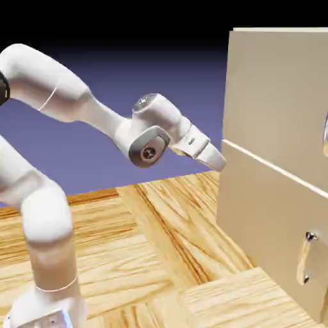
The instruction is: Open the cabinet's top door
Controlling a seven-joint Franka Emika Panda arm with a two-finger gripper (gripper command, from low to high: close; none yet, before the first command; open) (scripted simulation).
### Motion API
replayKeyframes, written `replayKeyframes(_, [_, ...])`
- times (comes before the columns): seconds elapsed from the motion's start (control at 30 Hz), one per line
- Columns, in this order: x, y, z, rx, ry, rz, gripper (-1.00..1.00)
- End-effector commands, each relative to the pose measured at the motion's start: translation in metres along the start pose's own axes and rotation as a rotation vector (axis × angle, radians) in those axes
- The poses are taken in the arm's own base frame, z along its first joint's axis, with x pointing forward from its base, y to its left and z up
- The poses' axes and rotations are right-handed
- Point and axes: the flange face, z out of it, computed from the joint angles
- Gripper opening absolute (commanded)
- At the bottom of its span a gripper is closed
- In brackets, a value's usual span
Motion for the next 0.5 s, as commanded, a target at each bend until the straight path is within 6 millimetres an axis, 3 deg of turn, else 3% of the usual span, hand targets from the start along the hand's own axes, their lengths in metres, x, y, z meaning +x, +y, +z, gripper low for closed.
replayKeyframes(0.0, [0.007, -0.007, -0.007, 0.021, 0.019, -0.069, 0.00])
replayKeyframes(0.23, [0.052, -0.041, -0.062, 0.126, 0.187, -0.536, 0.00])
replayKeyframes(0.47, [0.095, -0.052, -0.114, 0.148, 0.390, -0.967, 0.00])
